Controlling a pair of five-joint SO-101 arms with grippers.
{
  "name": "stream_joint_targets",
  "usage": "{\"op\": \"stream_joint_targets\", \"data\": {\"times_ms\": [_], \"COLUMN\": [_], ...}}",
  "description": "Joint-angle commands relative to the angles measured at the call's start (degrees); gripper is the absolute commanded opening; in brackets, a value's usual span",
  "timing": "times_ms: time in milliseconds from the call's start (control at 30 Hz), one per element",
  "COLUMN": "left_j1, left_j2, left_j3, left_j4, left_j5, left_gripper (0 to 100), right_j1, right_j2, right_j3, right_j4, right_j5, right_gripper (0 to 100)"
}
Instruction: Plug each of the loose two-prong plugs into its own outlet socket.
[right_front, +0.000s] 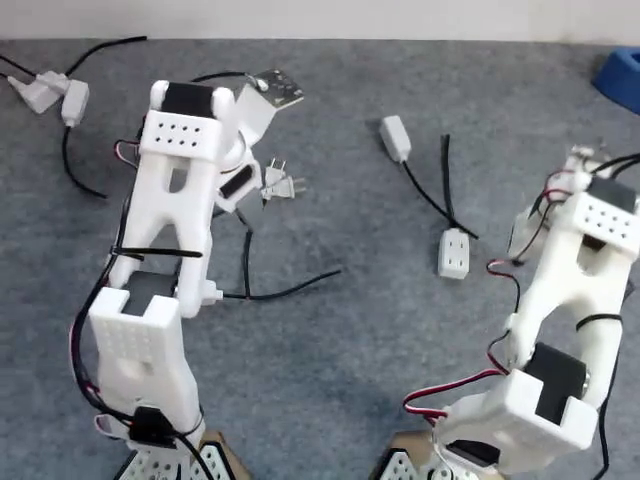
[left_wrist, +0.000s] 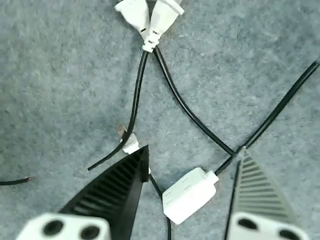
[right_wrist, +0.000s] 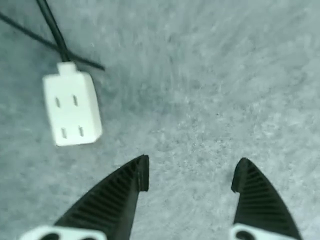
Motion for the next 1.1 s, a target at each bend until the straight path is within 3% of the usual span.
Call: {"op": "stream_joint_targets", "data": {"times_ms": [0,267,567,667,833,1067], "left_j1": [-2.2,-2.8,-2.0,1.0,10.8,24.0], "left_j2": [-3.3,-7.2,-15.6,-15.6,-15.3,-3.9], "left_j3": [0.1,13.4,28.9,29.2,25.4,9.6], "left_j4": [-0.2,-0.2,-0.2,-0.6,-1.8,-12.8], "left_j5": [0.5,8.8,6.6,2.4,2.5,7.6], "left_gripper": [27,27,27,27,27,27], "right_j1": [-1.2,-5.1,-2.7,-1.0,4.6,17.6], "right_j2": [-0.6,-0.8,-0.7,-0.9,-0.8,-1.1], "right_j3": [5.1,13.2,13.2,13.1,13.2,12.4], "right_j4": [-5.5,-9.4,-9.4,-9.9,-10.2,-10.2], "right_j5": [2.8,4.9,8.9,8.8,7.3,5.4], "right_gripper": [26.7,26.7,26.7,26.7,26.7,26.7]}}
